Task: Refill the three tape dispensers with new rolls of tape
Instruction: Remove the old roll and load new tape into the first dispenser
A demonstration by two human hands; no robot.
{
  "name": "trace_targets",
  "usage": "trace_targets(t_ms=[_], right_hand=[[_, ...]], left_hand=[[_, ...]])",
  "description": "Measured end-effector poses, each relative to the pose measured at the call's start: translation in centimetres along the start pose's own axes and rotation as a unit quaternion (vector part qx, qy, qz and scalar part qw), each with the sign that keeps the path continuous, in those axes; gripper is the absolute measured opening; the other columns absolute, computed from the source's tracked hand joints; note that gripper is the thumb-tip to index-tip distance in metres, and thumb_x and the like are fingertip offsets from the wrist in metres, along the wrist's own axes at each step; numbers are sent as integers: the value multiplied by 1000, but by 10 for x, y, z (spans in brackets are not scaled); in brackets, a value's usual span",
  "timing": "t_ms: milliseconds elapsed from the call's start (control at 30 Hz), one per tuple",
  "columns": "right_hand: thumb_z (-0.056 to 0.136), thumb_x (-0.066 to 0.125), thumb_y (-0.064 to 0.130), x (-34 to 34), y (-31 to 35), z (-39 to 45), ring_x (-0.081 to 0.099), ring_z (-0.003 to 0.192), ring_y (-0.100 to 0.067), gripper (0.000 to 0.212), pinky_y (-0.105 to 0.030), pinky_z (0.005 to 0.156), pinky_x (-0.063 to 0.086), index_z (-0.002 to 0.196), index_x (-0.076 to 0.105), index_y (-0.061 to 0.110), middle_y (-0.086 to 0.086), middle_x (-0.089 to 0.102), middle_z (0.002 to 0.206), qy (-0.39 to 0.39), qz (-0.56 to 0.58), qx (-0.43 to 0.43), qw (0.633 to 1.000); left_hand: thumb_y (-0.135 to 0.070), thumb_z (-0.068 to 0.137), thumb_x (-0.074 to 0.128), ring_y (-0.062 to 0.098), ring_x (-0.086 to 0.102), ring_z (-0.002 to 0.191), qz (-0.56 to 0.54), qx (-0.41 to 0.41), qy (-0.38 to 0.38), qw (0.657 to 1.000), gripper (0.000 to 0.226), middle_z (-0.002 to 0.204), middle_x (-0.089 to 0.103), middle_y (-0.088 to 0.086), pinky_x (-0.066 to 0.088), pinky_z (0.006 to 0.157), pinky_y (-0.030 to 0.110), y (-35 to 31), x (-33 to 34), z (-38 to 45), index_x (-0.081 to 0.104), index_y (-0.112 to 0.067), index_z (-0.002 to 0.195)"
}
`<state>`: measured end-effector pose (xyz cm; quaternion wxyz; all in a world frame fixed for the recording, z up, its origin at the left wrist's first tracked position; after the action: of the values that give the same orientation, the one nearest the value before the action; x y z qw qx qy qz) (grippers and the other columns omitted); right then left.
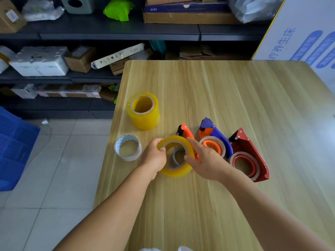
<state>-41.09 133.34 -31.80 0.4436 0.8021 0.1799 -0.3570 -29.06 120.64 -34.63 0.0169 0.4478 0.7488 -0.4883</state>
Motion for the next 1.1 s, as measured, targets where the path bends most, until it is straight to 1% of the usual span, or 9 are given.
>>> trace_targets(t_ms=[33, 100, 167, 267, 367, 500, 633, 800, 1100], right_hand=[[96, 41, 38, -3, 0, 1, 59, 91, -10, 48, -25, 71, 46, 142, 30, 29, 2, 57, 111, -14, 14, -3, 1000], [97, 42, 26, -7, -1, 3, 56, 99, -12, 39, -27, 78, 44, 136, 40, 28, 3, 54, 119, -41, 7, 1, 999], [94, 49, 20, -7, -2, 4, 47, 118, -20, 44, -35, 90, 42, 136, 41, 28, 2, 44, 135, -33, -54, 18, 998], [90, 60, 25, -1, -5, 3, 39, 127, -23, 52, -38, 97, 41, 138, 42, 25, 2, 32, 143, -4, -130, 20, 991], [88, 63, 25, 2, -10, 4, 44, 124, -22, 57, -37, 96, 44, 140, 41, 22, 3, 28, 145, -6, -135, 23, 991], [88, 63, 20, 2, -15, 4, 48, 120, -22, 54, -37, 95, 45, 138, 41, 24, 4, 29, 143, -6, -115, 32, 993], [90, 60, 24, 3, -16, 2, 52, 115, -25, 51, -38, 88, 51, 137, 41, 25, -1, 35, 137, -9, -166, 33, 986], [87, 58, 10, -4, -23, 0, 56, 105, -24, 48, -32, 78, 51, 133, 47, 22, -2, 39, 132, -24, -216, 43, 975], [92, 51, 11, -4, -26, -3, 50, 116, -21, 41, -33, 91, 48, 132, 51, 22, -1, 44, 131, -20, -166, 22, 986]], left_hand=[[-24, 98, 41, 17, 51, 91, 3, 3, -3, 1000, 32, 107, 53, -8, 44, 73, 30, -2, -1, 0, 46, -37, 127], [-23, 99, 39, 18, 52, 93, 11, 8, -8, 1000, 35, 110, 53, -6, 44, 72, 30, -5, -3, 1, 45, -35, 131], [-23, 99, 38, 18, 51, 93, 21, 13, -10, 1000, 36, 115, 55, -4, 43, 71, 30, -7, -5, 1, 43, -35, 133], [-25, 100, 38, 16, 48, 93, 32, 22, -10, 999, 37, 122, 56, -1, 42, 72, 30, -11, -5, 0, 42, -35, 135], [-25, 100, 38, 17, 49, 97, 38, 27, 0, 999, 38, 129, 54, 0, 43, 74, 31, -16, -2, 0, 41, -36, 136], [-28, 100, 34, 27, 52, 114, 75, 26, -8, 997, 40, 133, 49, 6, 49, 86, 38, -17, 5, -3, 36, -39, 139], [-31, 101, 28, 32, 48, 117, 142, 42, -44, 988, 40, 129, 45, 12, 47, 82, 41, -20, 7, -4, 33, -42, 139], [-31, 102, 26, 34, 46, 116, 193, 67, -69, 976, 41, 129, 41, 14, 47, 85, 45, -27, 1, -5, 30, -41, 141], [-30, 101, 27, 34, 47, 116, 158, 99, -44, 981, 41, 127, 42, 13, 45, 88, 44, -38, 5, -17, 32, -40, 141]])
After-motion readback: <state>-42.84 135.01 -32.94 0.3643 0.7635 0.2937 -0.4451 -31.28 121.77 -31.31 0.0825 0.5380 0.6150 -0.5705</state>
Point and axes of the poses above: each hand's wrist, its own z-axis towards the middle knuckle, its own x-axis out of the palm, y = z × x, the point moved 3 cm from there along z, towards the middle knuckle
